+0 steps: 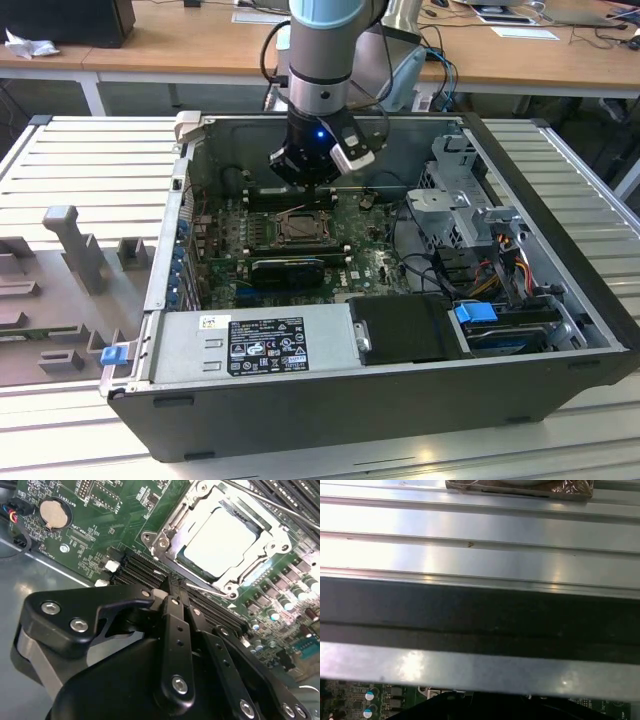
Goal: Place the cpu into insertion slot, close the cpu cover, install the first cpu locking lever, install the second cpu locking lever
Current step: 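Install the first cpu locking lever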
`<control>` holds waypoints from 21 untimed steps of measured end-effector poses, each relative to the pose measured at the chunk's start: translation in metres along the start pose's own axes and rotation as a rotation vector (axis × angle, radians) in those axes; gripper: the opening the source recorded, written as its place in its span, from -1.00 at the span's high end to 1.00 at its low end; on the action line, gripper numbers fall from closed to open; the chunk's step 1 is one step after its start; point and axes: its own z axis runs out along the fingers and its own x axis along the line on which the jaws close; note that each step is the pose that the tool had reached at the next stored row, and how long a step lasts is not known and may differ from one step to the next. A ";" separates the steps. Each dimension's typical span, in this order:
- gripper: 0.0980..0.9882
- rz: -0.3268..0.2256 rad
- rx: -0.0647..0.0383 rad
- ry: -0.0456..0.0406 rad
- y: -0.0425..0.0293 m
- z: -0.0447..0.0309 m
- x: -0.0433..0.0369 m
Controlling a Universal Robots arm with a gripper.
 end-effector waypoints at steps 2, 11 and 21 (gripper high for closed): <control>0.98 0.000 0.000 -0.0001 -0.0001 0.0023 -0.0008; 0.98 0.000 0.018 0.0013 -0.0005 0.0133 -0.0028; 0.98 0.000 0.007 0.0003 0.0011 -0.0030 -0.0041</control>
